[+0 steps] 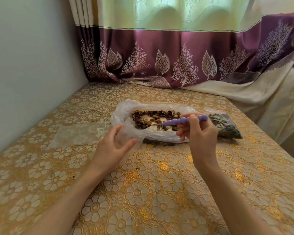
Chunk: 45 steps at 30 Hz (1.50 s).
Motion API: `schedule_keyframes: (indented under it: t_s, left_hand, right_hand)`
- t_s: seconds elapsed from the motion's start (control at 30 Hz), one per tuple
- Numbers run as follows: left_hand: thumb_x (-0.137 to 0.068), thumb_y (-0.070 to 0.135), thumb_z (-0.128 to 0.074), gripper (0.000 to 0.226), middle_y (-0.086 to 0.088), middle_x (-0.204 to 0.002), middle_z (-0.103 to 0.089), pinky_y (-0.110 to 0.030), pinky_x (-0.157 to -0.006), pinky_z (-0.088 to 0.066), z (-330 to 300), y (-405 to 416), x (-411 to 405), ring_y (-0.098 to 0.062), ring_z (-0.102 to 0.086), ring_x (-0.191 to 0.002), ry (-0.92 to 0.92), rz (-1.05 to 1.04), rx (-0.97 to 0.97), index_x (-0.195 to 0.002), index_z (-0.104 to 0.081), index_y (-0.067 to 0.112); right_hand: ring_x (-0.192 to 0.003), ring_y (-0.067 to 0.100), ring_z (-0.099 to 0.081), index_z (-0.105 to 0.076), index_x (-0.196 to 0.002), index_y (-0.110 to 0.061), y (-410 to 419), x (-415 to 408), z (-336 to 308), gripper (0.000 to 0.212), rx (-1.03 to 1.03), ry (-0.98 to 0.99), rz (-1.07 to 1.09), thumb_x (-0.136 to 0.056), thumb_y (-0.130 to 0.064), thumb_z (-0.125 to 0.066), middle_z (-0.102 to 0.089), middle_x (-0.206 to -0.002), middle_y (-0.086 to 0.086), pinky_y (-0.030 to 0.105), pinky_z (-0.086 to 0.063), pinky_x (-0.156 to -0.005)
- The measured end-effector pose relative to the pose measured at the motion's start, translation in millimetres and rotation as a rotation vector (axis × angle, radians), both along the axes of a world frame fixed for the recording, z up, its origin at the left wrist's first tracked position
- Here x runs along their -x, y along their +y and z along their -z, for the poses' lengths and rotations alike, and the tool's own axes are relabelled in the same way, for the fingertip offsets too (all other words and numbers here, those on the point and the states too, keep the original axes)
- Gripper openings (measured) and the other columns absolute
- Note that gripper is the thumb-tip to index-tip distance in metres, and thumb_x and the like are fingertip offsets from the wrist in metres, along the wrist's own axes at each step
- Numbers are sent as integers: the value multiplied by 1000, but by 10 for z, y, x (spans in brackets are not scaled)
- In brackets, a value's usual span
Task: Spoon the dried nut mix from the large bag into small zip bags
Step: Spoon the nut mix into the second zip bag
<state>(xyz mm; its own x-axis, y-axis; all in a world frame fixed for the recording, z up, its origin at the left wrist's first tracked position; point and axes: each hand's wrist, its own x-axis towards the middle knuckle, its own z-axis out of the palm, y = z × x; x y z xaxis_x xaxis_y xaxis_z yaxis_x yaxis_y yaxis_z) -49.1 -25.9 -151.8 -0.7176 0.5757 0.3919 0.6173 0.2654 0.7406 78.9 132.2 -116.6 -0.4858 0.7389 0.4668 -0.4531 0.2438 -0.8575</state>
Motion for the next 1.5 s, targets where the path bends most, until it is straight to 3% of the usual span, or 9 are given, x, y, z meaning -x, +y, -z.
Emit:
schedule_keyframes:
  t_s: [0.07, 0.4, 0.47, 0.53, 0.8, 1.07, 1.23, 1.33, 1.5]
  left_hand:
    - [-67, 64, -53, 60, 42, -99, -33, -1, -60, -32, -14, 10, -21, 33, -36, -83, -27, 6, -6, -120, -34, 42]
    - [-63, 60, -63, 61, 19, -102, -57, -7, -64, -49, 14, 7, 12, 12, -60, -83, -141, 56, -173, -117, -42, 41]
    - [-63, 63, -66, 62, 11, -107, -59, -20, -60, -55, 21, 1, 18, 0, -65, -80, -193, 71, -203, -116, -41, 45]
    - [-61, 71, -67, 72, 8, -118, -57, -37, -72, -58, 27, -7, 32, -12, -65, -91, -193, 55, -181, -122, -39, 44]
    - [-52, 81, -63, 95, 4, -123, -56, -58, -82, -51, 31, -29, 54, -31, -61, -103, -194, 40, -157, -131, -41, 31]
    - [-58, 81, -57, 82, 20, -121, -52, -43, -93, -49, 87, -25, 83, -9, -52, -114, -118, 18, -83, -126, -42, 36]
    - [-61, 81, -57, 87, 10, -126, -53, -39, -95, -46, 67, -25, 65, -12, -51, -116, -100, 25, -83, -131, -40, 32]
    - [-69, 65, -62, 75, 9, -124, -53, -40, -94, -47, 49, -27, 47, -12, -52, -114, -92, 36, -95, -131, -41, 28]
    - [-68, 58, -63, 73, 11, -124, -52, -21, -86, -43, 33, -9, 12, -7, -50, -114, -87, 35, -114, -131, -43, 25]
  right_hand:
    - [-50, 15, -55, -55, -82, -5, -70, 10, 4, 21, -68, -33, -54, -97, -3, -41, -74, -71, 5, 20, -44, -43]
    - [-58, 8, -59, -57, -90, -8, -155, -31, -42, 14, -268, -90, -252, -84, -8, -45, -70, -69, -12, 19, -49, -52]
    - [-58, 9, -60, -58, -90, -7, -145, -38, -47, 16, -258, -91, -262, -82, -7, -45, -70, -68, -10, 21, -49, -53]
    - [-59, 12, -60, -59, -89, -6, -133, -38, -50, 17, -247, -82, -265, -82, -7, -44, -70, -68, -6, 22, -49, -53]
    - [-51, 14, -55, -59, -89, -1, 147, -77, -64, 17, 140, 127, -106, -94, -3, -43, -63, -66, 9, 21, -45, -47]
    - [-43, 8, -55, -61, -74, -6, 457, -75, 159, 25, 236, -112, 267, -95, -11, -49, -64, -50, -4, 17, -46, -43]
    - [-46, 10, -59, -64, -80, -1, 506, -61, 235, 25, 105, -215, 411, -95, -15, -49, -68, -65, 7, 21, -50, -47]
    - [-45, 5, -59, -64, -76, -9, 475, -30, 253, 26, 8, -245, 462, -96, -17, -49, -68, -63, -6, 18, -51, -48]
    - [-50, 2, -62, -70, -82, -13, 424, 52, 315, 25, -38, -297, 423, -96, -19, -51, -71, -76, -5, 16, -52, -54]
